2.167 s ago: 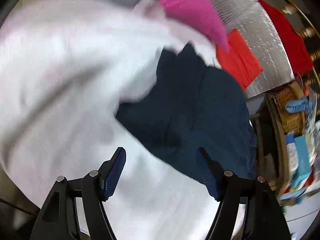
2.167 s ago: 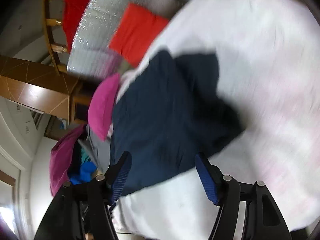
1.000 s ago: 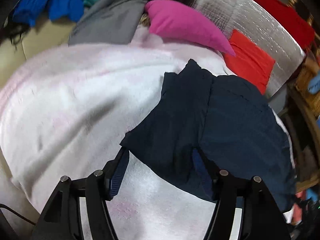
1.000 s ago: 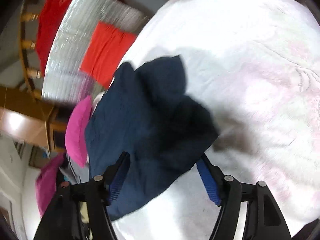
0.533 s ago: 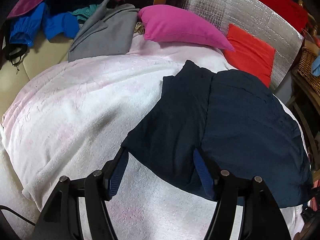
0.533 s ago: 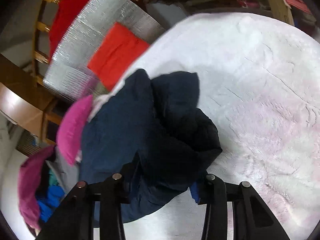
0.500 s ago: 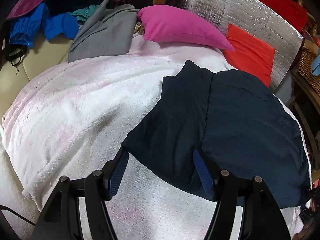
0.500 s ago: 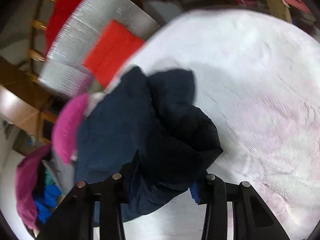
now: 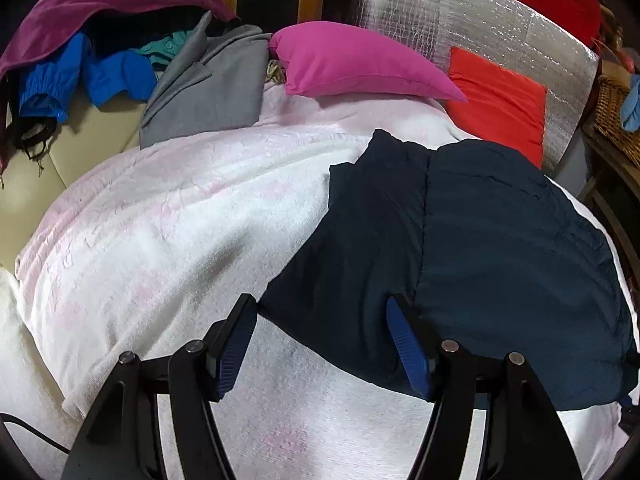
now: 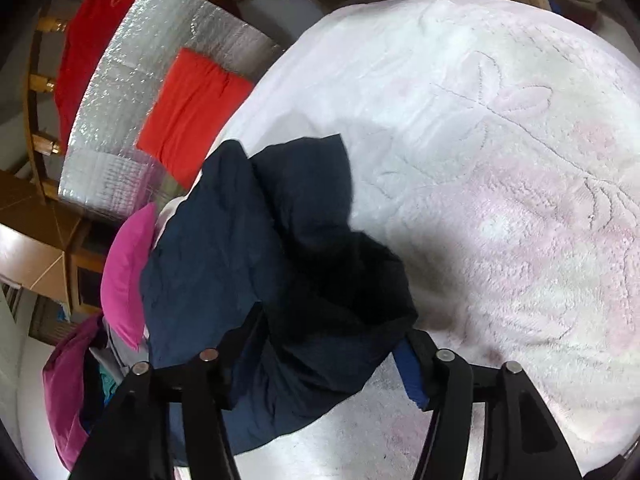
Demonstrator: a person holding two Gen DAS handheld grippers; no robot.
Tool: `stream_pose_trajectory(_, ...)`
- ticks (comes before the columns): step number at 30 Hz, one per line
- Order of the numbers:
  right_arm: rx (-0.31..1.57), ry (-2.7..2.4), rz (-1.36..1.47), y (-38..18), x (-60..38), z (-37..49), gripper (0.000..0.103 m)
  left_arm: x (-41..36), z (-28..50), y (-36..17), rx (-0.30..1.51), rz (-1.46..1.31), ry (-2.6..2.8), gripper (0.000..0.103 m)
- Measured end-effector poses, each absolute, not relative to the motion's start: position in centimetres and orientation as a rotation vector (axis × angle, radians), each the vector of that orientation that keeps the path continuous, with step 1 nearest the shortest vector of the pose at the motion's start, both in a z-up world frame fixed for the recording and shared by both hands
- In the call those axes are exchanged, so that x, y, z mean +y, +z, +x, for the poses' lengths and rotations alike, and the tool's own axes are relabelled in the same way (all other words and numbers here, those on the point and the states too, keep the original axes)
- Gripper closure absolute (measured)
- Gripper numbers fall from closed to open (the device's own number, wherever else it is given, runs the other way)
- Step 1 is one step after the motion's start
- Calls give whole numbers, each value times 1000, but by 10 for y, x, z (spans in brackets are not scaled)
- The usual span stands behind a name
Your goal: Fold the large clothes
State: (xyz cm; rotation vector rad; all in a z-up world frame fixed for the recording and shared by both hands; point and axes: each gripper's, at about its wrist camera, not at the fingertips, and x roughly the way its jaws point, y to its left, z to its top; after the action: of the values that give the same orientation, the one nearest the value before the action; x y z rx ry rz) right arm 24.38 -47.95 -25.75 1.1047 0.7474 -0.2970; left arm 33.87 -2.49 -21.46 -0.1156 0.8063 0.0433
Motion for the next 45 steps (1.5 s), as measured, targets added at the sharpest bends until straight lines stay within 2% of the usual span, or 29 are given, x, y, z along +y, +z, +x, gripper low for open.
stream_pose_trajectory(7, 745, -262, 1167, -269, -497, 251, 25, -20, 340, -212, 776, -54, 63, 35)
stream_pose_trajectory(10, 738, -238, 1163, -270, -497, 251, 25, -19, 341, -212, 777, -49, 62, 35)
stream_pose_trajectory(13, 753, -264, 1060, -262, -489, 256, 31, -21, 341, -212, 780, -41, 60, 35)
stream_pose_trajectory(16, 796, -301, 952, -256, -479, 263, 31, -25, 343, -215, 798, -23, 54, 33)
stream_pose_trajectory(20, 824, -303, 978, -254, -482, 253, 30, -26, 342, -219, 827, -10, 57, 31)
stream_pose_trajectory(23, 791, -323, 919, -235, -478, 230, 29, -26, 326, -209, 793, 15, 72, 31)
stream_pose_trajectory(29, 662, -354, 735, -181, -452, 167, 25, -27, 263, -150, 646, 42, 37, 28)
stream_pose_trajectory(31, 606, -337, 639, -156, -434, 146, 23, -30, 241, -126, 597, 62, 19, 21)
stream_pose_trajectory(33, 562, -320, 570, -133, -417, 134, 17, -34, 218, -94, 532, 96, 38, 19)
stream_pose_trajectory(35, 500, -300, 502, -106, -399, 117, 16, -35, 200, -69, 477, 102, 34, 17)
stream_pose_trajectory(38, 424, -271, 393, -69, -368, 95, 12, -31, 171, -29, 408, 74, 5, 9)
stream_pose_trajectory(45, 292, -252, 193, -9, -304, 35, 5, -19, 114, 25, 312, 66, 21, 6)
